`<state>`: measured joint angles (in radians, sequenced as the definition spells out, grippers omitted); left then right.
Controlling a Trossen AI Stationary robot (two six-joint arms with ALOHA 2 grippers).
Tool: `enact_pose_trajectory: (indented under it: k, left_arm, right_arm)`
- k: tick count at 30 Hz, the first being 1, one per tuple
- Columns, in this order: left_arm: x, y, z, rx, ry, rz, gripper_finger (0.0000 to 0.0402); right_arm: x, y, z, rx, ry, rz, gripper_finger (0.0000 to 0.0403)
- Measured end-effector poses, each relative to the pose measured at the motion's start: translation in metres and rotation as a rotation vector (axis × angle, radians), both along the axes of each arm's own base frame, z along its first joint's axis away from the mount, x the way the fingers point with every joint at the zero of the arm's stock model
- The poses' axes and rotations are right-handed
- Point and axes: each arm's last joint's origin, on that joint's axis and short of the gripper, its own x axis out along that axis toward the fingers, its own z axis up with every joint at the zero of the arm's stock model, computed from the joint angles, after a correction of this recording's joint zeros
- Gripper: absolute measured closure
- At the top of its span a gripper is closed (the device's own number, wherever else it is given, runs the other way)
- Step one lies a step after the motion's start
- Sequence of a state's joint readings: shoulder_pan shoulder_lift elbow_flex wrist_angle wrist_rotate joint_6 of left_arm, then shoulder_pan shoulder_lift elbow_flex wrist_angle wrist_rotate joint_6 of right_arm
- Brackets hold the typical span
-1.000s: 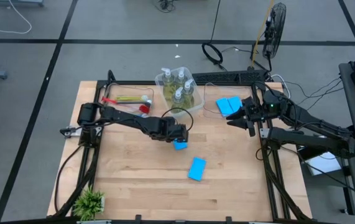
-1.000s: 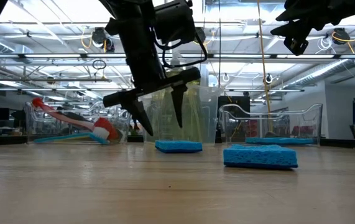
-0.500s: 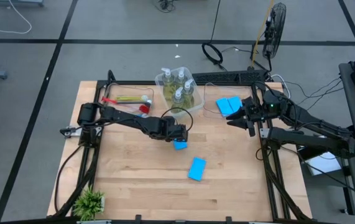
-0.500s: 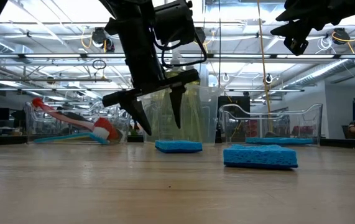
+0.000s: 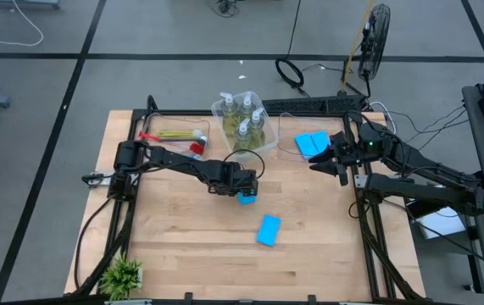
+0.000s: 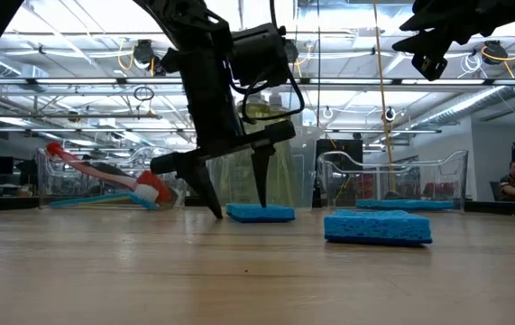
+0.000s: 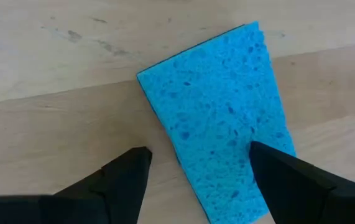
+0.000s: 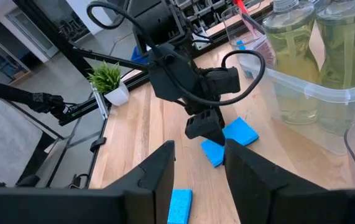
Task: Pick & Place Kitchen Sink Supplies
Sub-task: Put the blue sponge into the right transparent bin
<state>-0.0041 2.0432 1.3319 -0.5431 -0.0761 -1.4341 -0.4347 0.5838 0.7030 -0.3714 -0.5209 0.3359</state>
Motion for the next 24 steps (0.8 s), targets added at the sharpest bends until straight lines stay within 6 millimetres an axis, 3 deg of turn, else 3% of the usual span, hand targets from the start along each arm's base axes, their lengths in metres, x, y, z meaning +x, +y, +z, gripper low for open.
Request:
enact_pose_trajectory:
  k: [5,15,24]
  left_arm:
    - [0.0,-0.001,0.0,-0.012,0.001,-0.001,0.0168]
    - [0.001,-0.002,-0.001,-0.022,-0.006,-0.016,0.0382]
    - [0.009,-0.006,0.009,0.023,-0.074,-0.146,0.0395]
  right_arm:
    - [0.0,0.0,0.0,0.006,0.001,-0.002,0.0277]
    - [0.0,0.0,0.0,0.014,0.002,-0.005,0.0277]
    - [0.0,0.0,0.0,0.034,0.004,-0.006,0.0277]
